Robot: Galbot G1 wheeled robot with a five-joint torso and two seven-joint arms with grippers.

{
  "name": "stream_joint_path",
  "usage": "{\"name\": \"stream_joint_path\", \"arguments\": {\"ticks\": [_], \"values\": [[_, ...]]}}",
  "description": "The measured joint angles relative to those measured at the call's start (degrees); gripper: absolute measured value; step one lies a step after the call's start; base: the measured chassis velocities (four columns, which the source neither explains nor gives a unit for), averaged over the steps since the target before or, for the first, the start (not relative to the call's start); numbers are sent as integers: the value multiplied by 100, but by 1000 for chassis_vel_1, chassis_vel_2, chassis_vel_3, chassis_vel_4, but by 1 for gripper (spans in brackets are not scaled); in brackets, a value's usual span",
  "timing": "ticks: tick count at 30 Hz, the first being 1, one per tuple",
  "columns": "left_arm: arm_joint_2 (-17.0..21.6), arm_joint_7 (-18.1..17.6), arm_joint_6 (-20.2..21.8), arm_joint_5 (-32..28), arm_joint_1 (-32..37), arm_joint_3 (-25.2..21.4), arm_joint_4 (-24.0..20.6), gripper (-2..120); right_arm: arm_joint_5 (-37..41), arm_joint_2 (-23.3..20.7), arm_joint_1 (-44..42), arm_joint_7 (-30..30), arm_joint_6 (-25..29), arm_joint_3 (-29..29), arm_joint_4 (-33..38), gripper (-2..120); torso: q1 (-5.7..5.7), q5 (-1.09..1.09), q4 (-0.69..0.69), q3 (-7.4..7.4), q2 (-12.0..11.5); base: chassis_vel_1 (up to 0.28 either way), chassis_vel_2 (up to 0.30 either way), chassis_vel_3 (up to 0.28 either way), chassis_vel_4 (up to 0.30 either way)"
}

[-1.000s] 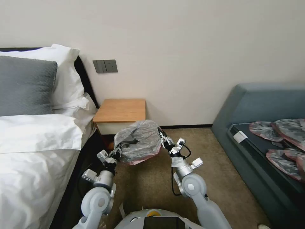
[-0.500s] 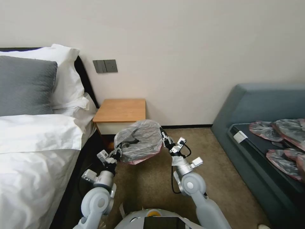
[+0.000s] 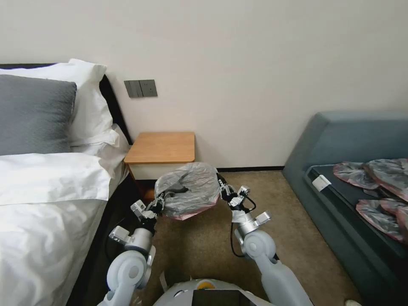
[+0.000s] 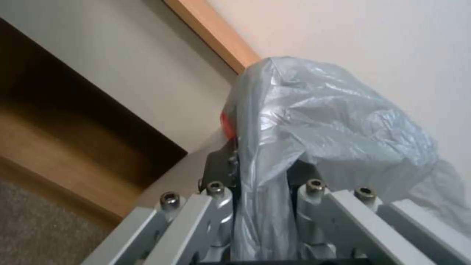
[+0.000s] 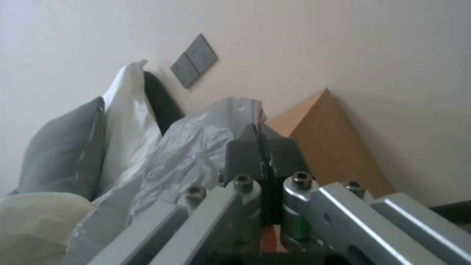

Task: Pick up the garbage bag from the table and place it over the trash can.

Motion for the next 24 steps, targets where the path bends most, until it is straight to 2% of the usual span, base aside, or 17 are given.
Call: {"name": "stream_joint_path", "arguments": {"ticks": [8,10,12,14,17,20,24], "values": [[5,9,9,-4,-28,-2,23,10,33,14,-16,6,-67,-41,181,2,0,0,0,0,0,0,0,0,0],[1,15,9,-5,-38,3,37,10,263,16,-43,77,-156,-84,307,12,0,-1,0,0,0,0,0,0,0],[-1,15,9,-4,-40,2,40,10,342,26,-58,100,-181,-93,345,15,0,0,0,0,0,0,0,0,0],[-9,15,9,-2,-46,5,41,10,450,39,-87,122,-222,-112,408,27,0,-1,0,0,0,0,0,0,0],[-9,16,9,-1,-47,6,41,10,487,45,-103,123,-239,-122,437,34,0,-1,0,0,0,0,0,0,0],[-8,20,10,-1,-45,9,37,10,504,72,-110,118,-259,-135,452,49,0,0,0,0,0,0,0,0,0],[-10,23,7,-1,-44,-1,28,10,486,92,-119,86,-251,-113,463,54,0,0,0,0,0,0,0,0,0]]}}
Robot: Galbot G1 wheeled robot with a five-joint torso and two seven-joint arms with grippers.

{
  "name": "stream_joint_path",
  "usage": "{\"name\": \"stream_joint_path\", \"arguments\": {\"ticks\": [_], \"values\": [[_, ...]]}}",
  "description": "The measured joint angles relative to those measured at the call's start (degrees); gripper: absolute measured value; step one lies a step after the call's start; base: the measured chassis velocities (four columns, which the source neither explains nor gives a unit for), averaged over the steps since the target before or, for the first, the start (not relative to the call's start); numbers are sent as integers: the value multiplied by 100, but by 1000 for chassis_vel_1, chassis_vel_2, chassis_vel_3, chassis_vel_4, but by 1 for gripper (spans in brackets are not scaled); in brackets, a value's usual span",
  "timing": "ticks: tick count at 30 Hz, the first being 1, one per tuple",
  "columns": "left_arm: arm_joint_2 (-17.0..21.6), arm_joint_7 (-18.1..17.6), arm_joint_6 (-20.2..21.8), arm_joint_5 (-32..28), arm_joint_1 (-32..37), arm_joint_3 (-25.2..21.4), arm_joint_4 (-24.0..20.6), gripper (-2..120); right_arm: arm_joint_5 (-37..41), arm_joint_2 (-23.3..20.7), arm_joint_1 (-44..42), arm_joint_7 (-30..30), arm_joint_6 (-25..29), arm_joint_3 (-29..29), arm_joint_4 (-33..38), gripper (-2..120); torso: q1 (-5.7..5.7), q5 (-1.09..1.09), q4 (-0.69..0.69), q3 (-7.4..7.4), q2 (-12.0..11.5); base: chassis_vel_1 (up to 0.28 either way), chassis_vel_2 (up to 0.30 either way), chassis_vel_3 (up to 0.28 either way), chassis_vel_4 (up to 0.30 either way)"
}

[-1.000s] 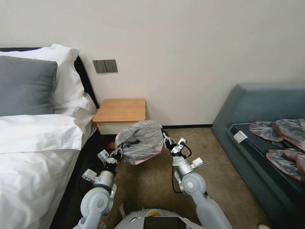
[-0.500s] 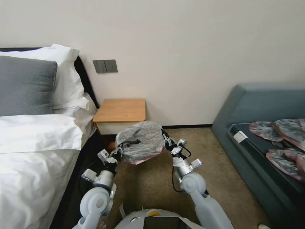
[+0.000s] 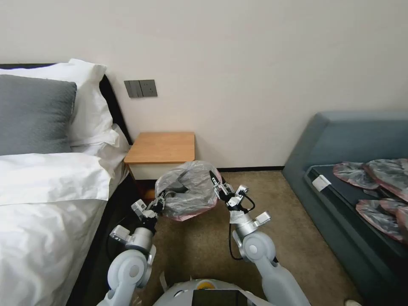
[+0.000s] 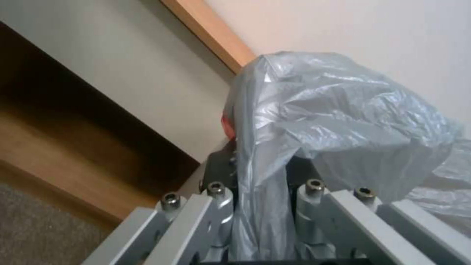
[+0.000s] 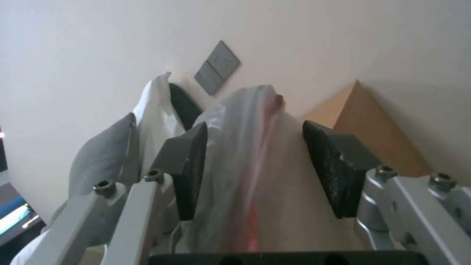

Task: Pick up the garbage bag from the table and place it over the trash can.

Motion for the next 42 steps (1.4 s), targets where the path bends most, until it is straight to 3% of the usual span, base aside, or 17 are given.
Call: {"name": "stream_joint_path", "arguments": {"ticks": [10,16,22,30,32,40,42], "values": [[-14,-8,-7,16,-12,8,25,10,-127,37,-14,-61,56,56,63,22,0,0,0,0,0,0,0,0,0],[-18,-19,-11,27,-16,7,54,10,-190,41,-2,-80,65,60,100,41,0,0,0,0,0,0,0,0,0],[-16,-30,-15,34,-26,0,70,10,-277,51,-2,-102,66,21,119,69,0,0,0,0,0,0,0,0,0],[-25,-33,-27,107,-28,11,93,10,-314,68,-48,-112,79,29,177,96,0,0,0,0,0,0,0,0,0],[-25,-34,-28,108,-29,8,93,10,-315,66,-67,-118,83,32,192,97,0,0,0,0,0,0,0,0,0],[-23,-16,-55,104,-32,-44,26,10,-313,35,-210,-135,93,22,308,70,0,0,0,0,0,0,0,0,0],[-9,25,-63,99,-46,-72,15,10,-298,-6,-254,-119,86,21,382,59,0,0,0,0,0,0,0,0,0]]}}
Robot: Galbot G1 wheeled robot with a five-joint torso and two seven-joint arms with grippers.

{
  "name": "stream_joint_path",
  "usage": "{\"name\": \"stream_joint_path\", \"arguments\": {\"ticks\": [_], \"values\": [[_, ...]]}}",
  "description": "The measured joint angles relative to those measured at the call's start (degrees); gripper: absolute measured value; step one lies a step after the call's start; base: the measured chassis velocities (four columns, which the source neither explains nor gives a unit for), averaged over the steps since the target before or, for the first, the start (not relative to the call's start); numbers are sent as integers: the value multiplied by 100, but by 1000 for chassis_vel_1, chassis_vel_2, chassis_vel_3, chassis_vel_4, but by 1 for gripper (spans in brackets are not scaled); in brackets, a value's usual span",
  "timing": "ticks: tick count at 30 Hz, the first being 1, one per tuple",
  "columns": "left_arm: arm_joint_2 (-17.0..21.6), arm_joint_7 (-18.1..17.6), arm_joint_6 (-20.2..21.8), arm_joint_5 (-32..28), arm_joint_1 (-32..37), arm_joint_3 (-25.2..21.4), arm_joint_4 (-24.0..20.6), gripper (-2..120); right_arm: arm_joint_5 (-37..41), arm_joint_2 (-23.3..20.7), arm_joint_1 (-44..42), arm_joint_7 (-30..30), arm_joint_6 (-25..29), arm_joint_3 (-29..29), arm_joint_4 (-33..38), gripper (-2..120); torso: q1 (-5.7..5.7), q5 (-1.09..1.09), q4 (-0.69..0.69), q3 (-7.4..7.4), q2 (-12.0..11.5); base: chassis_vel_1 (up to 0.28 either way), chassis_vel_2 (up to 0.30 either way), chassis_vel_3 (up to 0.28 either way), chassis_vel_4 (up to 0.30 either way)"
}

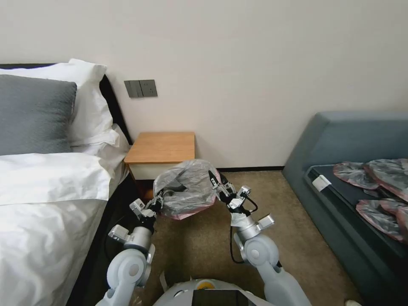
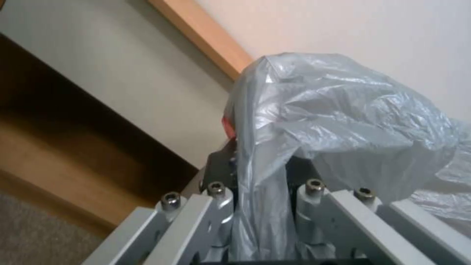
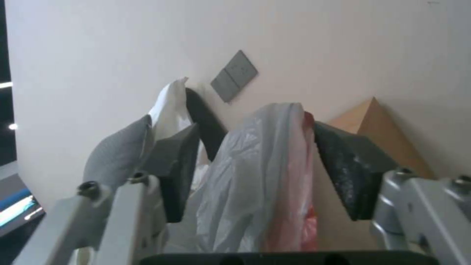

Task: Pick up the garbage bag from the table and place it over the trash can.

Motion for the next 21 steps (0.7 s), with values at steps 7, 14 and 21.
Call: {"name": "stream_joint_path", "arguments": {"ticks": [7,14,21], "values": [[16,14,-3,-51,-51,-29,18,10,4,-3,-73,11,-2,27,86,34,0,0,0,0,0,0,0,0,0],[17,14,-8,-60,-54,-32,53,10,-45,27,-87,8,17,44,105,11,0,0,0,0,0,0,0,0,0],[1,25,-20,-57,-18,-7,70,10,-95,40,-86,-2,49,78,97,0,0,0,0,0,0,0,0,0,0]]}}
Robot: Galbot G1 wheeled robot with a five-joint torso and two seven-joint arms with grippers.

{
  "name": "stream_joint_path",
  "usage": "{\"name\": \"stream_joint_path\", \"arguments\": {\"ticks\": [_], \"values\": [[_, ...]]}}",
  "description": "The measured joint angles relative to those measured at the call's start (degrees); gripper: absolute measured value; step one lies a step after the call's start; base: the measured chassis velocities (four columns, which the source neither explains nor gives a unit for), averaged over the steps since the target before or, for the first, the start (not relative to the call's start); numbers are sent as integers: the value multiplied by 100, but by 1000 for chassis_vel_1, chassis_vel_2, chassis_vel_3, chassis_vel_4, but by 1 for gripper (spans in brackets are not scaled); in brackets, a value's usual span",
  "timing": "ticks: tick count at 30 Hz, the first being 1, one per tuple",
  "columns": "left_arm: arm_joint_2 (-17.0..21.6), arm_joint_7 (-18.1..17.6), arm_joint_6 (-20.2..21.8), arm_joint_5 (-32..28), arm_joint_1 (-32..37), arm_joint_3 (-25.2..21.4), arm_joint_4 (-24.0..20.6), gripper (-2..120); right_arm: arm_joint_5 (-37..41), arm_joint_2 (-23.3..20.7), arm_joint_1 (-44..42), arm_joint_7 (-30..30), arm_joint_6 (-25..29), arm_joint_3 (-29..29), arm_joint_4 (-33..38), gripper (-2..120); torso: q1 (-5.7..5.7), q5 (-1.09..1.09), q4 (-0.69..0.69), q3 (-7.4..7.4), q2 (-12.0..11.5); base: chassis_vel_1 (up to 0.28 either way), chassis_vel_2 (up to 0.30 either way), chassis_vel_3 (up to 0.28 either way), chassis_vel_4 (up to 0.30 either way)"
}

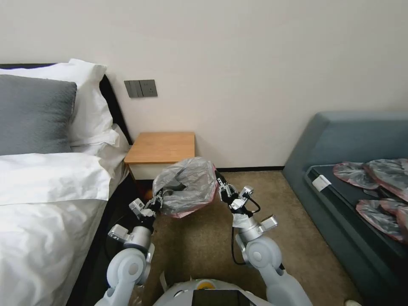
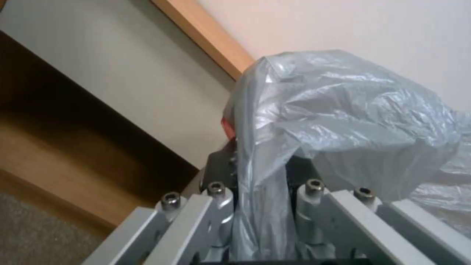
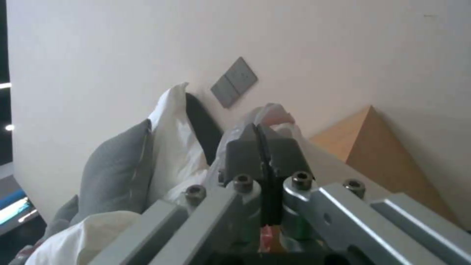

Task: Pick up the garbage bag from the table and place it over the trash can.

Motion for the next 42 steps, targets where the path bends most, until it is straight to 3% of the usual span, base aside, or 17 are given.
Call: {"name": "stream_joint_path", "arguments": {"ticks": [22,42], "values": [[-3,98,-35,-261,75,76,-135,10,-204,60,71,38,131,207,-510,0,1,0,0,0,0,0,0,0,0],[-55,155,-60,-341,174,174,-206,10,-1063,80,289,58,409,383,-1466,0,0,0,0,0,0,0,0,0,0]]}}
